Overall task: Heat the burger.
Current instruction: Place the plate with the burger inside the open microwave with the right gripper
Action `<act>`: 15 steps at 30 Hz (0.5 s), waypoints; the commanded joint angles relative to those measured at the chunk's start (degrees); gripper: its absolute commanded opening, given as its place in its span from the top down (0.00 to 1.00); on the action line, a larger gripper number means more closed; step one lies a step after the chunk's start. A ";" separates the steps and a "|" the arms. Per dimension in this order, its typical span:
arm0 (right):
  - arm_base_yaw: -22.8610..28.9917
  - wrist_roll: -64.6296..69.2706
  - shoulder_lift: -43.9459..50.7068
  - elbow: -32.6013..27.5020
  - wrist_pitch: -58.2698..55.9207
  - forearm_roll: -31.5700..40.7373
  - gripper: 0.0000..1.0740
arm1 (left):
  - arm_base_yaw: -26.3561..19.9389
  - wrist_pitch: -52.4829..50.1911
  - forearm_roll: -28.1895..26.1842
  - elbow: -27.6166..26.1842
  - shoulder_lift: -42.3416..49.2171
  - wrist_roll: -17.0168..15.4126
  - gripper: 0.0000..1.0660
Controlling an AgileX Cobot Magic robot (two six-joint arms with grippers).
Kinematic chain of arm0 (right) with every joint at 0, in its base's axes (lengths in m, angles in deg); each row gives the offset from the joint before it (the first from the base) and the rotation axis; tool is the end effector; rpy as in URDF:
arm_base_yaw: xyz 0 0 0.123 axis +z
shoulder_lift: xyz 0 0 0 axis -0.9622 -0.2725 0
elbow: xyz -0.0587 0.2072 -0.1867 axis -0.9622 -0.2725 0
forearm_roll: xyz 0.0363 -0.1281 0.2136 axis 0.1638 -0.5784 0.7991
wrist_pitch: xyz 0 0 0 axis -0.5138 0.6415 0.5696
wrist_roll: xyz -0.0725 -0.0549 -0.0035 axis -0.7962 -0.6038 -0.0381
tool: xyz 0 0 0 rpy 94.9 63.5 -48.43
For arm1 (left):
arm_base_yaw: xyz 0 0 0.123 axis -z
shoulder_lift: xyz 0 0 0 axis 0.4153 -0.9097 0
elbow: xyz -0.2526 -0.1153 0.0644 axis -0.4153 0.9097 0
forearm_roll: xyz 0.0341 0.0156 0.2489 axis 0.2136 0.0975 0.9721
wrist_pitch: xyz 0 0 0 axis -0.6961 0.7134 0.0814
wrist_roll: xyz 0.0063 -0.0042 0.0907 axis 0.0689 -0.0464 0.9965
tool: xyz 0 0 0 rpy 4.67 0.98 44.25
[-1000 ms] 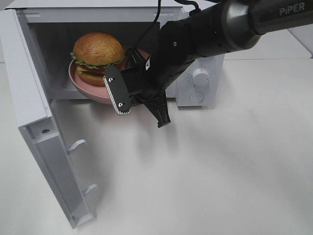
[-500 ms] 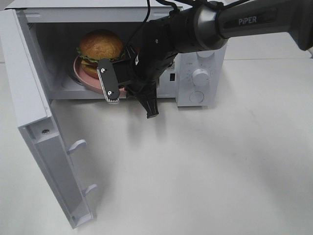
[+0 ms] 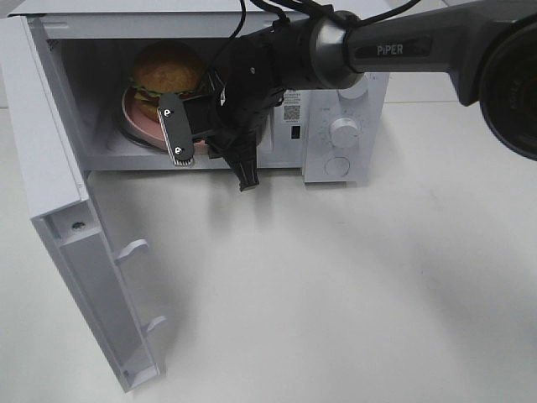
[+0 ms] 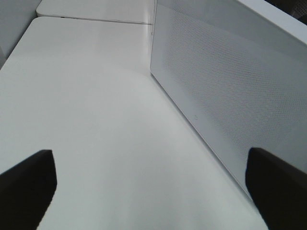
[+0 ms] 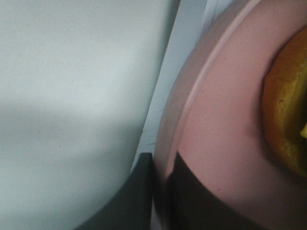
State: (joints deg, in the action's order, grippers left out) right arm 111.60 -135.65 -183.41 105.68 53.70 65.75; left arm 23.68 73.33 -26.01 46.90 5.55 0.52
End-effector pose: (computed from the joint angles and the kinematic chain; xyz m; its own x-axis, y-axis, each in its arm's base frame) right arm 0.4165 0.3137 0.1421 0.4654 -0.8810 -0.0847 -0.7048 -0.3110 -0.6377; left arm -0.0087 -0.0081 0.2821 -0.4460 -0.0474 -0.8938 0.0456 0.9961 -0.0756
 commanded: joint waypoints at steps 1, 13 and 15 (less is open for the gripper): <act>-0.06 0.69 0.17 1.26 2.46 -0.29 0.97 | -0.23 -0.34 -0.06 0.17 0.29 -0.40 0.06; -0.57 3.27 -0.17 1.26 1.55 0.80 0.69 | -0.23 -0.34 -0.06 0.17 0.29 -0.40 0.06; -0.57 3.21 -0.06 1.26 1.20 0.86 0.65 | -0.23 -0.34 -0.06 0.17 0.29 -0.40 0.06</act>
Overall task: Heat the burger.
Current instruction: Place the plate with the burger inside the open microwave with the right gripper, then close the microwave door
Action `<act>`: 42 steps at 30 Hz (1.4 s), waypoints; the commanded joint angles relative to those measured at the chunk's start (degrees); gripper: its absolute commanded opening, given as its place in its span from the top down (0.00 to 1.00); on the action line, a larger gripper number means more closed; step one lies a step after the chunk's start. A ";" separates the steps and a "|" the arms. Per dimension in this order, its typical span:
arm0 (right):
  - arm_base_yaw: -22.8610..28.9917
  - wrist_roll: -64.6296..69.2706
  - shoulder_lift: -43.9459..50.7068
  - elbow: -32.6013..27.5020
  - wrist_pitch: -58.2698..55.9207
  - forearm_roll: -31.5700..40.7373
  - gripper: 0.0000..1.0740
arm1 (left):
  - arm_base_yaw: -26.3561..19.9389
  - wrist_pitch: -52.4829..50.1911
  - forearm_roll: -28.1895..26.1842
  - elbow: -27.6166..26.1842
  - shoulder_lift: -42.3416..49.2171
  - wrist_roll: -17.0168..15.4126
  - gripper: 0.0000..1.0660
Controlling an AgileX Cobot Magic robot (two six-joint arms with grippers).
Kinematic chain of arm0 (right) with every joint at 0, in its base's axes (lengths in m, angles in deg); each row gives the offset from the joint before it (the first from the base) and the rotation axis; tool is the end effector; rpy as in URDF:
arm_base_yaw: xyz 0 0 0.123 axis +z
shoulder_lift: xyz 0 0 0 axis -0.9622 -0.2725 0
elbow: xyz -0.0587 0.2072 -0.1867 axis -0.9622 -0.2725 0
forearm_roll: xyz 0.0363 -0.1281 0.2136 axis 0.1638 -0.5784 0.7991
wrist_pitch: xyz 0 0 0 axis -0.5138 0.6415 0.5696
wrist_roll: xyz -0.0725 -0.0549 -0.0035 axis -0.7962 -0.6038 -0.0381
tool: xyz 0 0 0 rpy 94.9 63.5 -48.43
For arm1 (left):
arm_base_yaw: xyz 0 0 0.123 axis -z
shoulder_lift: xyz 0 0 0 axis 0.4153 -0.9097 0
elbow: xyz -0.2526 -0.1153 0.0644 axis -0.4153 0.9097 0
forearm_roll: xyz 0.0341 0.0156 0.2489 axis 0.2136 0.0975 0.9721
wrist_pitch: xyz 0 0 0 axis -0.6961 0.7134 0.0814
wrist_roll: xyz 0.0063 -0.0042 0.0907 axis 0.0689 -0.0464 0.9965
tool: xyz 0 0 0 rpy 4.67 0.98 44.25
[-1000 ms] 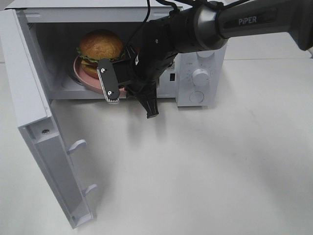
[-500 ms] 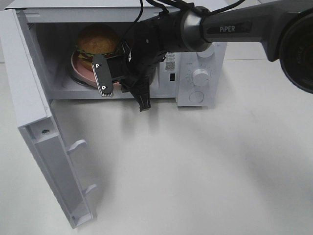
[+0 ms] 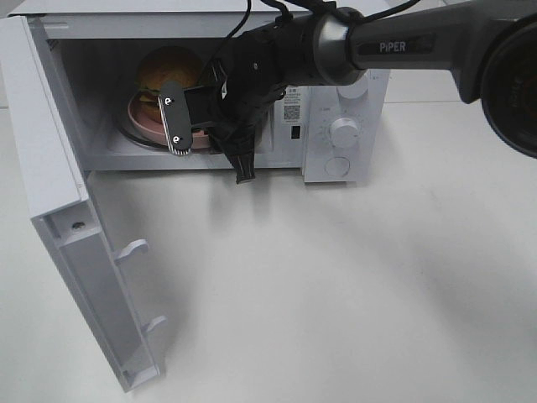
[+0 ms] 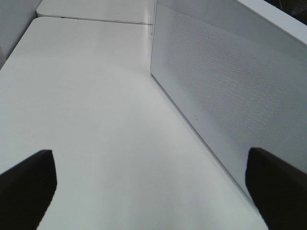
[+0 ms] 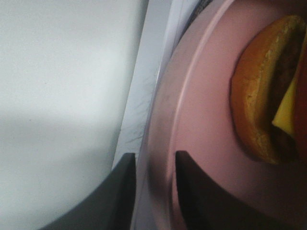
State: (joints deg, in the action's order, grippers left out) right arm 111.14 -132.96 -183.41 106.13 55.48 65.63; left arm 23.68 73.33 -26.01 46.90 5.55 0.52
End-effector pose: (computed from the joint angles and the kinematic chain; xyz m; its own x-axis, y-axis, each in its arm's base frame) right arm 0.4216 0.3125 0.1463 0.4316 -0.8938 -0.1216 -0.7067 -0.2513 -0.6613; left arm -0.0087 -0.0081 0.2821 -0.4460 -0.0474 -0.8938 0.0456 0.9961 -0.0756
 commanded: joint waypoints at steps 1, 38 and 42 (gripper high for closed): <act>-0.11 0.52 -0.06 0.80 -0.57 0.97 0.65 | -0.23 -0.34 -0.06 0.17 0.29 -0.40 0.06; 1.20 -2.86 29.68 -42.00 15.70 2.29 0.30 | -0.23 -0.34 -0.06 0.17 0.29 -0.40 0.06; 1.20 0.92 35.01 -48.47 16.96 2.29 0.30 | -0.23 -0.34 -0.06 0.17 0.29 -0.40 0.06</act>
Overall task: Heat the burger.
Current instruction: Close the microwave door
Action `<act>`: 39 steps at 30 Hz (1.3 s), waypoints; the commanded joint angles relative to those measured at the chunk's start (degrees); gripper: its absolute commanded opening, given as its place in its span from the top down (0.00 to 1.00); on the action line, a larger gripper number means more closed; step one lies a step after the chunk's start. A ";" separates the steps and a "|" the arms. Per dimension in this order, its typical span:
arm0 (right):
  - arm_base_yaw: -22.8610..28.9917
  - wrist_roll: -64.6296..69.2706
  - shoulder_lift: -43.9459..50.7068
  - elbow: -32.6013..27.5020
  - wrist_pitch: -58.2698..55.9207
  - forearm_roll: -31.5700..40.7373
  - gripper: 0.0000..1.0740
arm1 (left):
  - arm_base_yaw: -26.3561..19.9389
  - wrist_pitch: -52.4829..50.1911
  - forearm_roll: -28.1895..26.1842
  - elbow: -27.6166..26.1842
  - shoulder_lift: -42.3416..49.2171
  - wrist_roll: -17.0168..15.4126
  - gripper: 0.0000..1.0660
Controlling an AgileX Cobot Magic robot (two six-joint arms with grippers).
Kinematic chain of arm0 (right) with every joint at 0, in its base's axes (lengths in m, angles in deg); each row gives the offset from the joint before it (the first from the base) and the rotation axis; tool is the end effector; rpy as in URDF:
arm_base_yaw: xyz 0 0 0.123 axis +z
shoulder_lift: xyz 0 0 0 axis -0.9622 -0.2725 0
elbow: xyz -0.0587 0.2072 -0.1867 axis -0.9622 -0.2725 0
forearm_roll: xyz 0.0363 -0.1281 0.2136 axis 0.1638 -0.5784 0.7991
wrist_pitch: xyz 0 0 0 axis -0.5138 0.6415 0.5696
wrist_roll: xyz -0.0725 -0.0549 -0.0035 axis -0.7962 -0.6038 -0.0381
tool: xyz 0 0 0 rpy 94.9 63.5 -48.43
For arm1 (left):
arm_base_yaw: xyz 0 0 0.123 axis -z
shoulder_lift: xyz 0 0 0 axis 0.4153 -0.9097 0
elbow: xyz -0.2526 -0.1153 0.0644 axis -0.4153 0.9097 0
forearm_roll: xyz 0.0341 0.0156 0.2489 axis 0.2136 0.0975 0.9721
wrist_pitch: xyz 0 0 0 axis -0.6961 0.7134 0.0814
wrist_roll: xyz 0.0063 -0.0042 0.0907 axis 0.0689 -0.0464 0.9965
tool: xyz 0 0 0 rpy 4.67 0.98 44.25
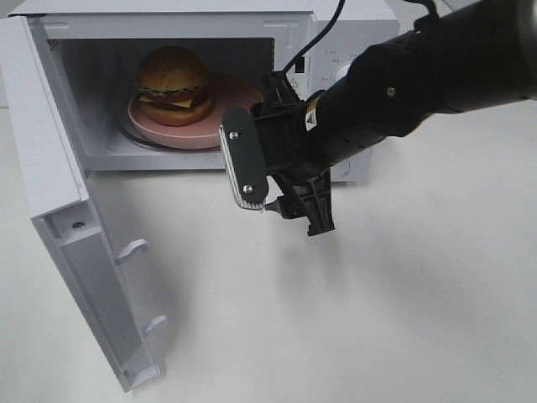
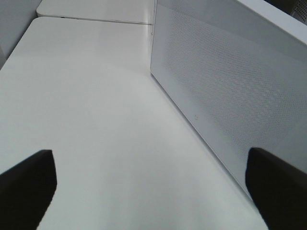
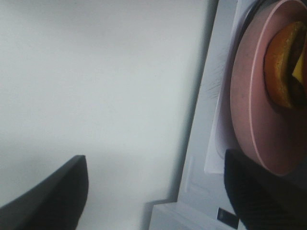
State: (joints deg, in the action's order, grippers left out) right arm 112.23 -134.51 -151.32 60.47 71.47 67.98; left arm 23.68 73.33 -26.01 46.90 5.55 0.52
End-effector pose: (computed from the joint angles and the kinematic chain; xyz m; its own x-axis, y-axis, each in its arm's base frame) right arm 0.2956 0.2303 0.1889 0.4662 -0.8709 -0.1558 -0.6872 -0.2455 -0.6838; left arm -0.0087 -0.0081 0.2821 -0.4460 -0.0474 -0.8938 0.0456 0.9961 -0.0756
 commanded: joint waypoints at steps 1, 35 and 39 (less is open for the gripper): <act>0.11 3.55 4.07 -4.01 1.03 -0.06 0.30 | -0.23 -0.34 -0.06 0.17 0.29 -0.40 0.06; 0.11 63.71 37.24 -17.48 -29.51 -0.11 0.32 | -0.23 -0.34 -0.06 0.17 0.29 -0.40 0.06; 0.11 64.11 39.59 -17.48 -32.20 -0.11 0.32 | -0.23 -0.34 -0.06 0.17 0.29 -0.40 0.06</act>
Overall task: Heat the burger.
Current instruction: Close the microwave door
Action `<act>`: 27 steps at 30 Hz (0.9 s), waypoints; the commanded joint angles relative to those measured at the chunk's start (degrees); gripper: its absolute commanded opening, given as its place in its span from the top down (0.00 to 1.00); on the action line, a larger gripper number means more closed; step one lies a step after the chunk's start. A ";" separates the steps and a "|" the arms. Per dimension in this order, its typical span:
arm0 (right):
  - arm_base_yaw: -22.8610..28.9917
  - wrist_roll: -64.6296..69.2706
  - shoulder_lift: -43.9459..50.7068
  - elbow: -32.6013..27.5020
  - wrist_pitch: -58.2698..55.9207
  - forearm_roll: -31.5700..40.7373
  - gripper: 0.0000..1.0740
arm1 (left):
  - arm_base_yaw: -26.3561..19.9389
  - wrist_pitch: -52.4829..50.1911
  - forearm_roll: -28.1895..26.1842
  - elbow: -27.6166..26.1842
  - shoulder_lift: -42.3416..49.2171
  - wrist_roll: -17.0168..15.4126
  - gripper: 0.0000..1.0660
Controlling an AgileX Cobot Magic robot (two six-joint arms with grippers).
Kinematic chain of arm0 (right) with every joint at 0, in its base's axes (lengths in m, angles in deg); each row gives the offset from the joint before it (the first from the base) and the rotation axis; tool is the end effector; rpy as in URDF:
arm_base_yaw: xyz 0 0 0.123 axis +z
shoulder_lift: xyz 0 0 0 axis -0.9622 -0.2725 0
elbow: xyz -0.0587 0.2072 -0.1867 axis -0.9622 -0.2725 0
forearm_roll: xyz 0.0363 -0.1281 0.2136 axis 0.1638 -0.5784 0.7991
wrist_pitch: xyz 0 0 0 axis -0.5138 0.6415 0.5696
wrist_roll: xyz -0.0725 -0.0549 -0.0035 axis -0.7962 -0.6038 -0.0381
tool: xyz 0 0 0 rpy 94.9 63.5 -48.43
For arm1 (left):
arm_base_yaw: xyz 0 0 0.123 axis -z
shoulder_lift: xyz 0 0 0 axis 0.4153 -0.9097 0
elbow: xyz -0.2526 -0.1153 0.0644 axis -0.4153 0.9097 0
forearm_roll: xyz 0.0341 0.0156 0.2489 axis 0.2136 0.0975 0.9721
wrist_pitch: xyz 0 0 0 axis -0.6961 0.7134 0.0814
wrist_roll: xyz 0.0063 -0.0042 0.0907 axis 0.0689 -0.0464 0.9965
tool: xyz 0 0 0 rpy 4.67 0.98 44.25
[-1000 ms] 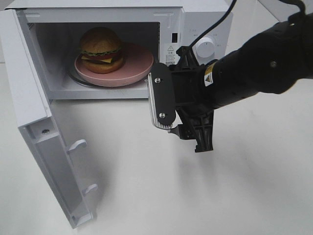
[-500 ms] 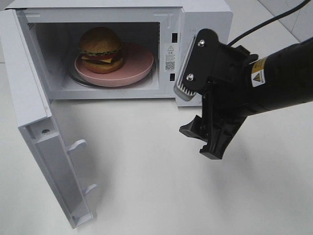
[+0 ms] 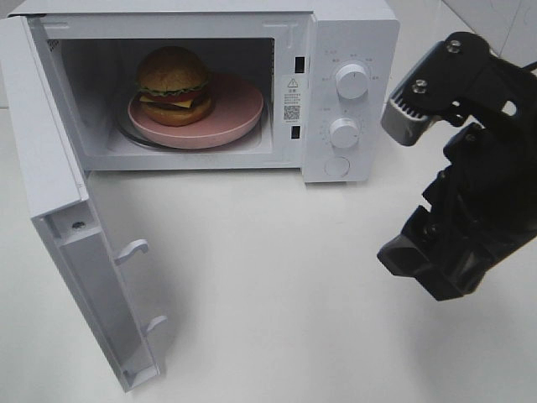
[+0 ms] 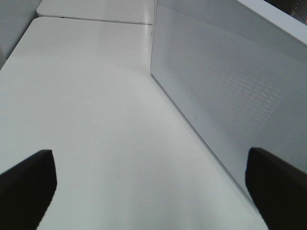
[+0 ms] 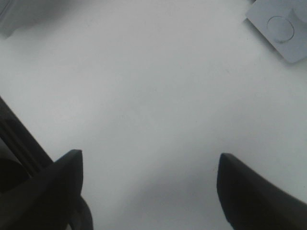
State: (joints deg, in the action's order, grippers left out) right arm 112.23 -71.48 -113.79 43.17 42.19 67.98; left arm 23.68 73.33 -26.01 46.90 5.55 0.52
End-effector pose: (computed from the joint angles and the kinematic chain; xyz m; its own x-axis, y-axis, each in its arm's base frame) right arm 0.1710 0.1296 0.2666 -0.4895 -0.6688 -0.5595 -0.7286 0.6662 -0.1590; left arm -0.0087 -0.0081 0.2821 -0.4460 -0.0474 -0.8938 0.0456 0.9961 -0.0756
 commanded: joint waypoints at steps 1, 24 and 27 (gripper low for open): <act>0.11 1.55 3.50 -0.17 -4.07 -0.11 0.32 | -0.23 -0.34 -0.06 0.17 0.29 -0.40 0.06; -16.84 7.05 23.72 -4.35 -12.55 0.11 0.32 | -0.23 -0.34 -0.06 0.17 0.29 -0.40 0.06; -21.43 9.17 28.02 -6.76 -13.01 0.11 0.32 | -0.23 -0.34 -0.06 0.17 0.29 -0.40 0.06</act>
State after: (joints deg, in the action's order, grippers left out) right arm 91.38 -63.23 -86.35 36.75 29.58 67.98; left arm 23.68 73.33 -26.01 46.90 5.55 0.52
